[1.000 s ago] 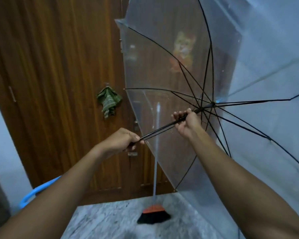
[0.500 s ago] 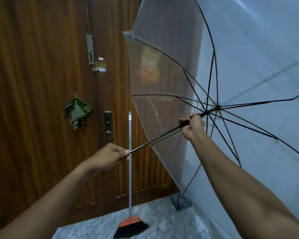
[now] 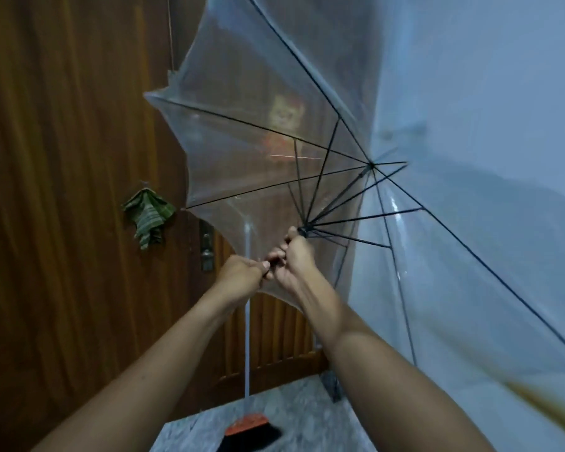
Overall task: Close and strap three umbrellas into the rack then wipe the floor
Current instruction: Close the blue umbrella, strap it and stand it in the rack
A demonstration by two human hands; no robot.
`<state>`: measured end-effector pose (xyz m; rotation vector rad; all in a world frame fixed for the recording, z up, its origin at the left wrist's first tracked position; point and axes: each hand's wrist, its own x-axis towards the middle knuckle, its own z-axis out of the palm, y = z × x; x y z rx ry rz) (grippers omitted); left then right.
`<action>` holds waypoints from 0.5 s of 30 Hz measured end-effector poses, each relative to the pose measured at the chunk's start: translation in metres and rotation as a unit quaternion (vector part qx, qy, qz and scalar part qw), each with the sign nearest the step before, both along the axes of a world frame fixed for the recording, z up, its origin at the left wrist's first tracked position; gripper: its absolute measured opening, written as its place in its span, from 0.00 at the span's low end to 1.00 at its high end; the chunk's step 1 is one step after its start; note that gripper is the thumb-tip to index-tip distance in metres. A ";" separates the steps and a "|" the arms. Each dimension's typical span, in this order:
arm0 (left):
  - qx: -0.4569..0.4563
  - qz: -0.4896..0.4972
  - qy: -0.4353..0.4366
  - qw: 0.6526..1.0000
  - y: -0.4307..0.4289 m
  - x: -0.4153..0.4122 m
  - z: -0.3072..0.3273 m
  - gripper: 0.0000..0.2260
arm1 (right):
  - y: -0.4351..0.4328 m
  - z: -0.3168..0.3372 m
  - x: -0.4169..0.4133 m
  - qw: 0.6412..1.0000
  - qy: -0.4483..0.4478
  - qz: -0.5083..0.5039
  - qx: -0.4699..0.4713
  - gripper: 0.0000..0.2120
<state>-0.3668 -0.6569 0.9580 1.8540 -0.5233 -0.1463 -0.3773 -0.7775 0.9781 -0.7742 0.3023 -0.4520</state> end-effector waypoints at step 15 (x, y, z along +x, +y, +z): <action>-0.102 -0.219 0.277 0.930 0.079 -0.015 -0.036 0.15 | 0.005 0.039 0.041 0.995 -0.050 0.011 -0.090 0.20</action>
